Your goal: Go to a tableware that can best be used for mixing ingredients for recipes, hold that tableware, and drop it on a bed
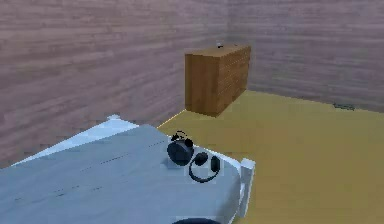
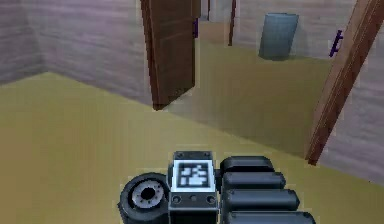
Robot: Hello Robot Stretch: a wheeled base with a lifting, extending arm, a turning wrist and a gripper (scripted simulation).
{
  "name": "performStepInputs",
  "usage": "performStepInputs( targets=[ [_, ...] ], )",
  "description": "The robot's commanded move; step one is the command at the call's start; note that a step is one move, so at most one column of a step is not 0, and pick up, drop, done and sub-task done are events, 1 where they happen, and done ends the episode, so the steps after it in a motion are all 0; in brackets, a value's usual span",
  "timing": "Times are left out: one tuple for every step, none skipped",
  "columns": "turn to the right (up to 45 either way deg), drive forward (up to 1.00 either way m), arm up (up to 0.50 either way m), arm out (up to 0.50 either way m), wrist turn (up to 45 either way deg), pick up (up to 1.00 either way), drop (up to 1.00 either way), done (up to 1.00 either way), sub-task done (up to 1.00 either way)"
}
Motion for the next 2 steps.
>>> performStepInputs(
  targets=[
    [21.0,0.0,0.0,0.0,0.0,0.0,0.0,0.0,0.0],
    [0.0,0.2,0.0,0.0,0.0,0.0,0.0,0.0,0.0]
  ],
)
